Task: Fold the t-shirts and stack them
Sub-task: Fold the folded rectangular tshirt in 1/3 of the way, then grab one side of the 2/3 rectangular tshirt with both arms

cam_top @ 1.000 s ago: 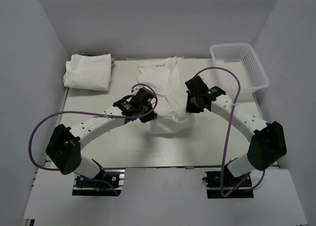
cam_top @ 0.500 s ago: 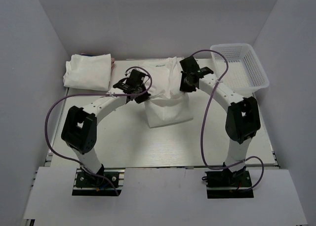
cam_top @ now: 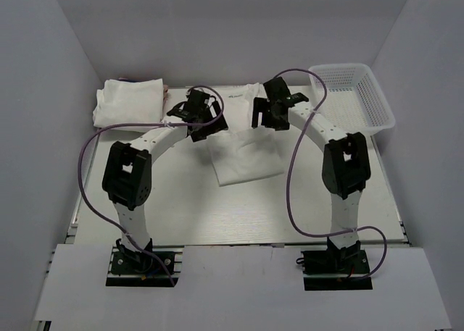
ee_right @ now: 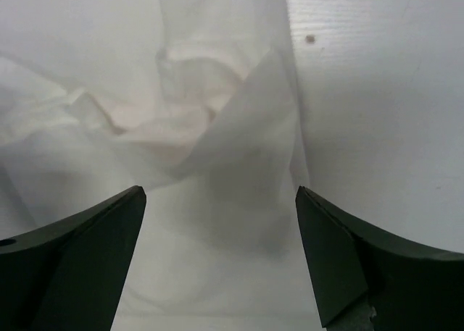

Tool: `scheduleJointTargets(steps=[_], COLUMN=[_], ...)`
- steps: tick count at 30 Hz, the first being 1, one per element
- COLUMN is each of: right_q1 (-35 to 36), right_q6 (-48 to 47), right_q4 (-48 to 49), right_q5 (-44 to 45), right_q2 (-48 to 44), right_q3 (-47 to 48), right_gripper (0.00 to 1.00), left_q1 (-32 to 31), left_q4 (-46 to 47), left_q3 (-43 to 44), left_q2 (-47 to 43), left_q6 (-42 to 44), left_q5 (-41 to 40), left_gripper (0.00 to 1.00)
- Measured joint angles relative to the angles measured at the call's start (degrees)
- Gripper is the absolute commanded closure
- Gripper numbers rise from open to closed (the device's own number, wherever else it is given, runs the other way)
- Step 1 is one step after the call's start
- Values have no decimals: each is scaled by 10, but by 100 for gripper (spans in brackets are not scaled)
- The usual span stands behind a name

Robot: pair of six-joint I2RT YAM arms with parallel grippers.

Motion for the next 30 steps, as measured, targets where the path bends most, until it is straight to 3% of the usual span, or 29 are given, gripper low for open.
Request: scheduleJointTargets(steps=[3, 8, 14, 20, 30], right_q1=[3, 16, 19, 15, -14], right_q6=[-9, -15, -42, -66, -59], right_q4=[32, 79, 121, 146, 108], right_q5=[-39, -89, -109, -155, -156], right_q2=[-78, -190, -202, -89, 147], right_q3=[-96, -240, -287, -183, 131], right_gripper=[10, 10, 10, 10, 10], left_q1=[3, -5, -20, -43, -79], left_q4=[-1, 3, 47, 58, 57], left_q3=[-25, -171, -284, -316, -304], left_q2=[-40, -195, -259, -221, -175], left_q6=[14, 10, -4, -16, -24], left_q5=[5, 33, 111, 148, 154], left_gripper=[0, 0, 0, 0, 4])
